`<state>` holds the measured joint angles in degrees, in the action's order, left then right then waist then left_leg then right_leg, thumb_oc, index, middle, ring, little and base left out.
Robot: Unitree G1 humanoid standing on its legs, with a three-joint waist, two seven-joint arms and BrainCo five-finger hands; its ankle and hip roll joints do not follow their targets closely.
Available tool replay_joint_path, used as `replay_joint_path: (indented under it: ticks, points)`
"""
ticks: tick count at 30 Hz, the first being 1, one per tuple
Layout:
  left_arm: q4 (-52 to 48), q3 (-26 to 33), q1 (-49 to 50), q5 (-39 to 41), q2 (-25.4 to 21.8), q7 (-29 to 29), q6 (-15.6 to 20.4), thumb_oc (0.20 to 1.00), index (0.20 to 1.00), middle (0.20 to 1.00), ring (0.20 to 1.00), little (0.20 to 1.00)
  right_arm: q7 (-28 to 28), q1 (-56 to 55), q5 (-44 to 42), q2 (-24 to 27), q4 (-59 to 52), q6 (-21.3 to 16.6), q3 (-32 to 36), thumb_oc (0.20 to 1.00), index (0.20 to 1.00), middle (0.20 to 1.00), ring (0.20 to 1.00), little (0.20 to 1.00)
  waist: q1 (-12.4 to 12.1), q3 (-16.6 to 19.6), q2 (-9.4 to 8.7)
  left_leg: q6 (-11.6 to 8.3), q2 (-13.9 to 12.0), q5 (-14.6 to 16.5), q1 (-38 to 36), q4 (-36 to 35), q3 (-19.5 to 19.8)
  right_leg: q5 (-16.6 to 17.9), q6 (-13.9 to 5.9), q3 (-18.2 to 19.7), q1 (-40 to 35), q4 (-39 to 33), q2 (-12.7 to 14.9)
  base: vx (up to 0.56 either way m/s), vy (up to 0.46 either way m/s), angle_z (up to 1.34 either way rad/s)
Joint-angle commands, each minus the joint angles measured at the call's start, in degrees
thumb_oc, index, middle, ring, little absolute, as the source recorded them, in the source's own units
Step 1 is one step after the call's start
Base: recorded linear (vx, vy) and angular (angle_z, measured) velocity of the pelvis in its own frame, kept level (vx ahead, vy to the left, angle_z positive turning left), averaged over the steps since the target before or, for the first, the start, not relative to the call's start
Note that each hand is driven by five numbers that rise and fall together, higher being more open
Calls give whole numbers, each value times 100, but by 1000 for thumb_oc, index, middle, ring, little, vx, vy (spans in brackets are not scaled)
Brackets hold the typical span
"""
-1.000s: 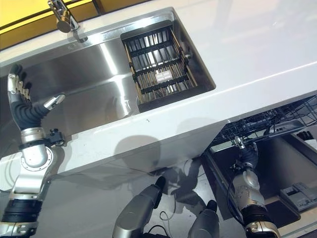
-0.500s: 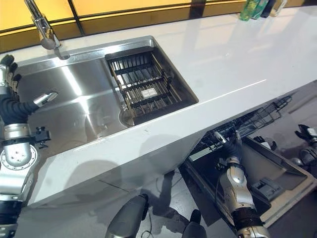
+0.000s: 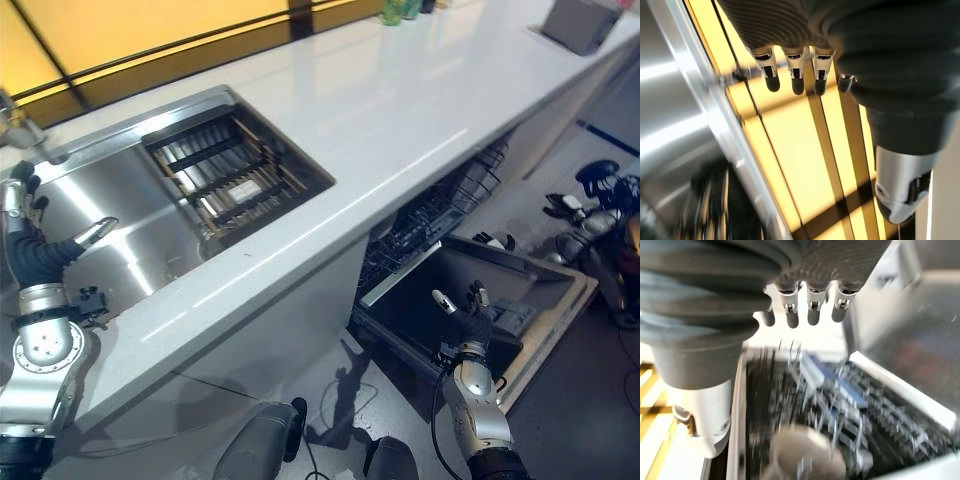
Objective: Pick up plates and place into dishwasher.
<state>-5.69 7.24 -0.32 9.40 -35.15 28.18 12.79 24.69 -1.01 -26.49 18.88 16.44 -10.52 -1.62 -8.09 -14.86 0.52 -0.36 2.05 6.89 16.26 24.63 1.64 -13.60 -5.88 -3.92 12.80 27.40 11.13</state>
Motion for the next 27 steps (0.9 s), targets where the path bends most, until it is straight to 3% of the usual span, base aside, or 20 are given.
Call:
replay_joint_path:
  ticks: [1,5,10,16,23,27]
  points:
    - [-205,18,-242,-287,139,184,256,1000,1000,1000,1000,1000,424,11,-64,110,-351,-202,322,1000,1000,1000,1000,1000,147,-84,75,-435,120,-57,441,228,420,591,18,5,-861,-877,151,-35,-6,-16]
    - [-310,18,161,-289,458,197,307,1000,1000,1000,1000,1000,740,-480,44,77,-405,-234,341,1000,1000,1000,1000,1000,387,-101,286,-531,82,-8,520,433,246,484,127,237,-703,-615,72,6,79,-28]
    - [-392,-300,377,-356,790,477,390,1000,1000,1000,1000,1000,1172,-728,-165,176,-88,-415,395,1000,1000,1000,1000,1000,640,-264,684,-573,121,-81,783,781,-7,311,203,589,-176,56,-1,-49,168,-27]
    - [-401,-700,295,-334,1007,924,560,1000,1000,1000,1000,1000,2303,-396,-209,388,471,-722,557,1000,1000,1000,1000,1000,884,-659,1176,-526,237,-33,1148,1168,-239,83,266,908,896,1075,-8,-170,201,-20]
    - [-390,-974,166,-332,1122,1292,663,1000,1000,1000,1000,1000,3071,167,-565,381,991,-1074,649,1000,1000,1000,1000,1000,996,-1116,1432,-368,408,322,1465,1639,-327,-207,419,1111,1940,2146,46,-151,128,-9]
    - [-340,-1026,37,-393,1090,1420,795,1000,1000,1000,1000,1000,3208,591,-1059,292,1402,-1510,790,1000,1000,1000,1000,1000,1006,-1388,1547,-293,478,447,1700,1901,-260,-293,540,1187,2446,2602,10,-156,20,3]
